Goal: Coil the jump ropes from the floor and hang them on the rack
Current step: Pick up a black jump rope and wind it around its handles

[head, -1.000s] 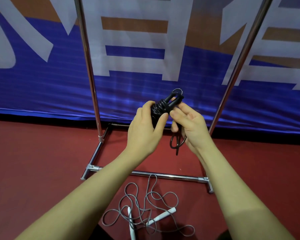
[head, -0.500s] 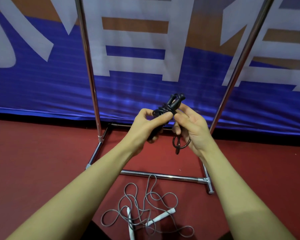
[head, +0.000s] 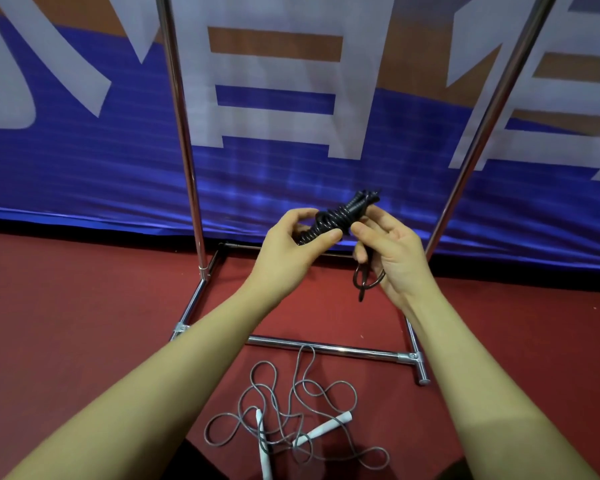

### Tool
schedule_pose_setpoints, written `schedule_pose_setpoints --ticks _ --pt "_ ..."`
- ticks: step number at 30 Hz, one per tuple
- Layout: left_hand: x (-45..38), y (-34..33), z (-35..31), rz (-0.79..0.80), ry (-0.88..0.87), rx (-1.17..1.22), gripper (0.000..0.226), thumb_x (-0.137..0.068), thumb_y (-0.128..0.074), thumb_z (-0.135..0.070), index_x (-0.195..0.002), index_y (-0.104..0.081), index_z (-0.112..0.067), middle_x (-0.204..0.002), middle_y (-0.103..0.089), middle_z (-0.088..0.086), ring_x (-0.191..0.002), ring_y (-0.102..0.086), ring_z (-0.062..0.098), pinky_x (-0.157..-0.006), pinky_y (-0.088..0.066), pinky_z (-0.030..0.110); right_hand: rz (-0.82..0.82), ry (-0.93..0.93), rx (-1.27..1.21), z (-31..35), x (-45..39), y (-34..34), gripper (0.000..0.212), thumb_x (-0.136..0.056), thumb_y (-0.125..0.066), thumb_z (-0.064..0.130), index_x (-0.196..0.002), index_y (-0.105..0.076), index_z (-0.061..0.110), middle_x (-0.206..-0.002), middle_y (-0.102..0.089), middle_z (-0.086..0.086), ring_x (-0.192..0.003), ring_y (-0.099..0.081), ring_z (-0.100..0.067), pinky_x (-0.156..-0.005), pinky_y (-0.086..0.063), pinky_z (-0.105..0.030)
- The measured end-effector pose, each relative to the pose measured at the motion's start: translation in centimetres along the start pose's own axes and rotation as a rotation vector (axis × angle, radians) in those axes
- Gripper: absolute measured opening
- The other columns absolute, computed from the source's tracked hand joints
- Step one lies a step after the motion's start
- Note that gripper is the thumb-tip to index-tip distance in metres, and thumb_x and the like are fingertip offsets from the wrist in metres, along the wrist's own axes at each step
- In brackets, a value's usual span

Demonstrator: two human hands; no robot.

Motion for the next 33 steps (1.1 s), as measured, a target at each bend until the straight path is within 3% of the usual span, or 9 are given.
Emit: schedule_pose_setpoints --ticks 5,14,17,19,23,26,28,30,33 --pt "1.0 -0.3 -0.7 -0.171 -0.128 -0.015 0.031 -0.084 -0.07 -0.03 -0.108 -0.052 -0.023 -0.09 -0.058 -0.004 -0.069 -0.051 -0.007 -0.067 -0.042 0.012 0.157 -0.047 -0.077 -0.1 0.0 -0.6 0.046 -0.079 -0.057 0.005 -0.124 -0.054 0.01 -0.105 -0.067 0.0 -0.049 -0.048 -0.008 -0.061 -0.044 -0.021" --pt "0.4 -0.2 -0.8 -0.219 -0.026 0.033 0.025 -0.082 -0.069 -0.042 -0.091 -0.056 -0.022 -0.08 -0.065 0.002 -0.067 -0.059 0.014 -0.061 -0.047 0.03 0.221 -0.085 -0.041 -0.2 0.2 0.3 0.05 -0.078 -0.056 0.002 -0.128 -0.052 0.009 -0.11 -0.067 0.004 -0.044 -0.037 -0.004 -0.053 -0.041 -0.018" --pt "0.1 -0.5 -0.7 -0.079 0.126 0.253 0.031 -0.087 -0.063 -0.041 -0.089 -0.057 -0.011 -0.073 -0.061 0.009 -0.047 -0.05 0.016 -0.039 -0.033 0.02 0.206 -0.072 -0.047 -0.1 0.2 0.3 0.039 -0.076 -0.059 0.005 -0.115 -0.059 0.008 -0.092 -0.068 0.003 -0.041 -0.035 -0.003 -0.051 -0.039 -0.018" --pt "0.1 -0.9 -0.6 0.1 0.252 0.411 0.042 -0.084 -0.059 -0.046 -0.093 -0.059 -0.005 -0.065 -0.057 0.011 -0.04 -0.043 0.014 -0.035 -0.021 0.014 0.209 -0.048 -0.026 0.1 0.1 0.4 0.03 -0.072 -0.075 0.015 -0.101 -0.068 0.012 -0.08 -0.06 -0.009 -0.039 -0.035 -0.003 -0.05 -0.039 -0.018" --pt "0.2 -1.2 -0.4 0.32 0.458 0.511 0.048 -0.073 -0.055 -0.054 -0.089 -0.063 -0.009 -0.059 -0.055 0.007 -0.038 -0.041 0.01 -0.029 -0.018 0.012 0.174 -0.002 0.095 0.0 -0.1 0.9 0.045 -0.055 -0.086 0.046 -0.089 -0.076 0.018 -0.088 -0.039 -0.022 -0.039 -0.036 -0.004 -0.05 -0.035 -0.02" --pt "0.0 -0.9 -0.8 0.312 0.342 0.389 0.041 -0.072 -0.059 -0.052 -0.085 -0.061 -0.014 -0.068 -0.055 0.003 -0.046 -0.047 0.011 -0.034 -0.031 0.016 0.093 -0.004 0.069 0.0 0.1 0.6 0.026 -0.063 -0.083 0.029 -0.083 -0.075 0.013 -0.082 -0.044 -0.018 -0.038 -0.033 -0.005 -0.05 -0.031 -0.021" --pt "-0.1 -0.4 -0.7 0.2 0.254 0.227 0.035 -0.072 -0.069 -0.045 -0.084 -0.053 -0.016 -0.076 -0.056 0.003 -0.052 -0.051 0.009 -0.041 -0.039 0.018 0.032 0.005 0.077 0.1 0.3 0.2 0.007 -0.076 -0.07 0.009 -0.083 -0.071 0.01 -0.061 -0.049 -0.01 -0.037 -0.032 -0.006 -0.049 -0.03 -0.022" --pt "-0.3 0.1 -0.6 0.061 0.14 0.058 0.034 -0.075 -0.075 -0.037 -0.085 -0.053 -0.014 -0.077 -0.057 0.0 -0.056 -0.05 0.007 -0.048 -0.039 0.016 -0.025 0.015 0.094 0.0 0.4 -0.2 0.01 -0.085 -0.059 0.001 -0.086 -0.067 0.006 -0.05 -0.048 0.0 -0.037 -0.032 -0.006 -0.05 -0.029 -0.022" --pt "0.1 0.0 -0.5 -0.093 -0.04 -0.134 0.032 -0.082 -0.069 -0.043 -0.089 -0.06 -0.013 -0.082 -0.063 -0.004 -0.07 -0.054 0.006 -0.066 -0.043 0.019 -0.08 0.016 0.077 -0.3 0.3 -0.6 0.011 -0.085 -0.06 0.005 -0.089 -0.069 0.009 -0.059 -0.047 -0.007 -0.039 -0.033 -0.006 -0.053 -0.028 -0.025"
Point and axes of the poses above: each hand's wrist, its own x-axis away from the middle knuckle, its own y-axis out of the back of the hand, z = x × y, the point moved 3 cm from there along -x, towards the middle knuckle
